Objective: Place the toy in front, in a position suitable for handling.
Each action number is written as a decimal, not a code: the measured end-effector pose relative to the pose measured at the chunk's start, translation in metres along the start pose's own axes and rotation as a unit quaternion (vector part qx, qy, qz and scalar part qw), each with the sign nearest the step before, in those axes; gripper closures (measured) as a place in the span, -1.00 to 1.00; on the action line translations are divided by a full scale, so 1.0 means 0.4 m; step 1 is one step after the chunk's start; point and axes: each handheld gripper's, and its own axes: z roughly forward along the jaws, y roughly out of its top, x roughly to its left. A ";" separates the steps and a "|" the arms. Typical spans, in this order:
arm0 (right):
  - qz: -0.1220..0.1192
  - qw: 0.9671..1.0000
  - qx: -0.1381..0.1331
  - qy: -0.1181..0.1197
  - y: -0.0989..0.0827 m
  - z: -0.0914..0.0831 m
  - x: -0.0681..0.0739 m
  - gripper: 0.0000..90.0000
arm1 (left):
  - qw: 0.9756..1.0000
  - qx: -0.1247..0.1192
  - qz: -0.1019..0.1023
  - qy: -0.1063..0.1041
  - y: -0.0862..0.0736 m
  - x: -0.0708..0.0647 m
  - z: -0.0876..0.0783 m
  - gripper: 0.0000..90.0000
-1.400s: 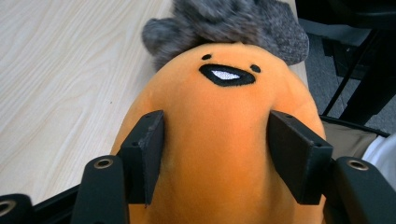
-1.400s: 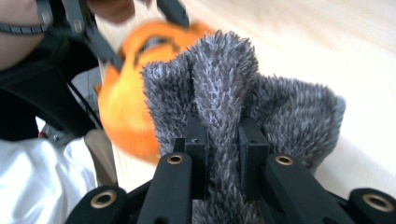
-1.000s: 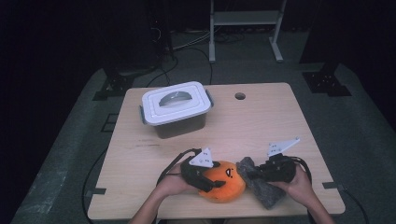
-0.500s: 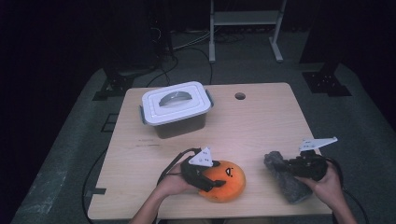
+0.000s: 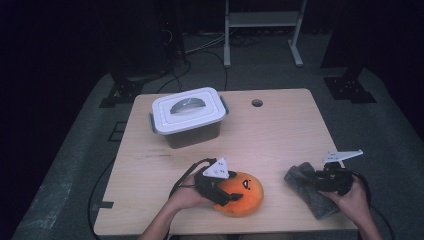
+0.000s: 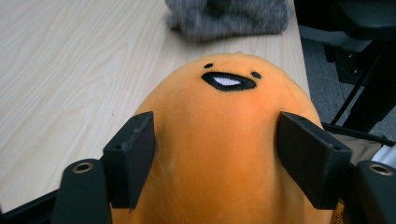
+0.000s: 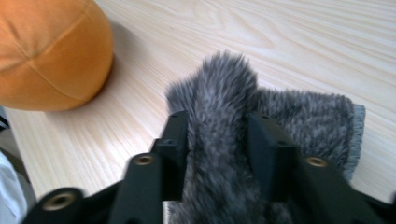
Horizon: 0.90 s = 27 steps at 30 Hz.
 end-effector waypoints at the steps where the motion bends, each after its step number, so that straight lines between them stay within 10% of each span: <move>1: -0.002 1.000 -0.004 0.001 0.002 0.003 0.004 0.21 | 1.000 0.001 0.001 0.000 0.002 0.000 -0.002 -0.37; 27: -0.039 0.997 -0.048 0.053 0.057 0.033 0.109 -0.14 | 0.995 -0.059 -0.003 0.075 0.005 0.049 -0.160 -0.79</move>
